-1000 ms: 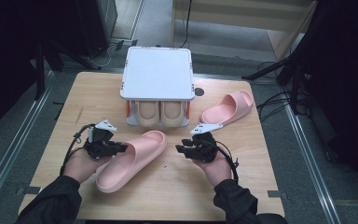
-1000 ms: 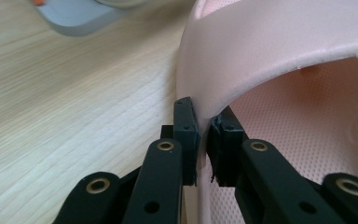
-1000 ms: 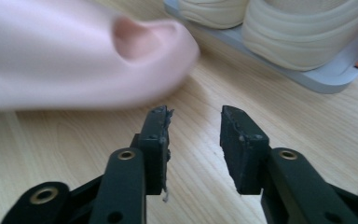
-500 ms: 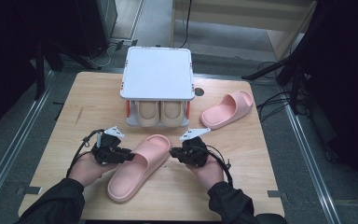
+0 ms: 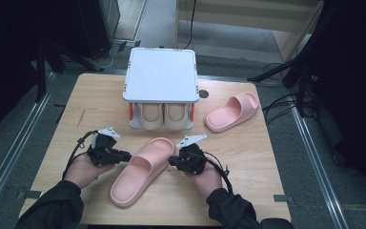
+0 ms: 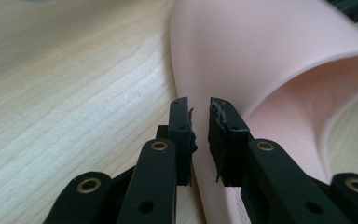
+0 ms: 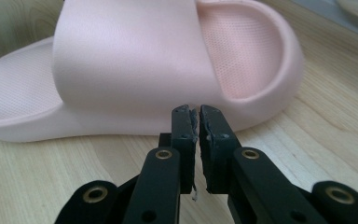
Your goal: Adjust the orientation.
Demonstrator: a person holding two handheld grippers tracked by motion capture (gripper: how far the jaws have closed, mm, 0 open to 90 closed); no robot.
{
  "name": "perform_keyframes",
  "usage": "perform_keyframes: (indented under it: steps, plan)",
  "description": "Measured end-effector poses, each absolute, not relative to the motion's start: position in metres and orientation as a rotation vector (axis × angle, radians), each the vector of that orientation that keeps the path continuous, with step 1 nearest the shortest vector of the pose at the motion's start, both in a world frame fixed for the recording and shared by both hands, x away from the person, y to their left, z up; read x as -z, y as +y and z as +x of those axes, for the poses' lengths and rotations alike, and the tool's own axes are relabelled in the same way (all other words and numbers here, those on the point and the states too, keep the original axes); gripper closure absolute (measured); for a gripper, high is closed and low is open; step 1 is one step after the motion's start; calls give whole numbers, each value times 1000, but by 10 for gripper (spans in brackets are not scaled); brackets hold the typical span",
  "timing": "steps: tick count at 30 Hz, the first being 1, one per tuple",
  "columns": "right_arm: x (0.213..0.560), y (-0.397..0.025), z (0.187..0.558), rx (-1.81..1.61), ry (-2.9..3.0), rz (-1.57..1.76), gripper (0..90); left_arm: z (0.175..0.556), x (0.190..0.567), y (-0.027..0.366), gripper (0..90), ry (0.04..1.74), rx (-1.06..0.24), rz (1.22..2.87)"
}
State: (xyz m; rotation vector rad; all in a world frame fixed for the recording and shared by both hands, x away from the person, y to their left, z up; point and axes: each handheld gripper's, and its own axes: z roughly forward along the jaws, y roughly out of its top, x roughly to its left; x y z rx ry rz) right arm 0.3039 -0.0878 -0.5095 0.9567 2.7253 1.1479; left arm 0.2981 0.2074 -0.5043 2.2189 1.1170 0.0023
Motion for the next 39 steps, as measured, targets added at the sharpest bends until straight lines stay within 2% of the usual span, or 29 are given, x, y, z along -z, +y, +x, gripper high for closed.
perform_keyframes:
  steps: [7, 15, 19, 28, 32, 39]
  plan:
    - [516, -83, 313, -1118, 2712, 962, 848, 296, 508, 207, 782, 1109, 60, 2223]
    - [517, -77, 323, -1116, 2695, 991, 841, 292, 506, 204, 767, 1098, 64, 2221]
    - [511, -79, 324, -1134, 2670, 981, 821, 294, 502, 211, 720, 1114, 60, 2162]
    - [485, -110, 328, -1200, 2571, 1007, 762, 296, 495, 225, 541, 1145, 25, 2111]
    - [479, -126, 333, -1221, 2521, 1050, 731, 297, 496, 226, 514, 1144, 19, 2118]
    - [467, -150, 343, -1237, 2447, 1090, 748, 297, 496, 231, 486, 1143, 20, 2107]
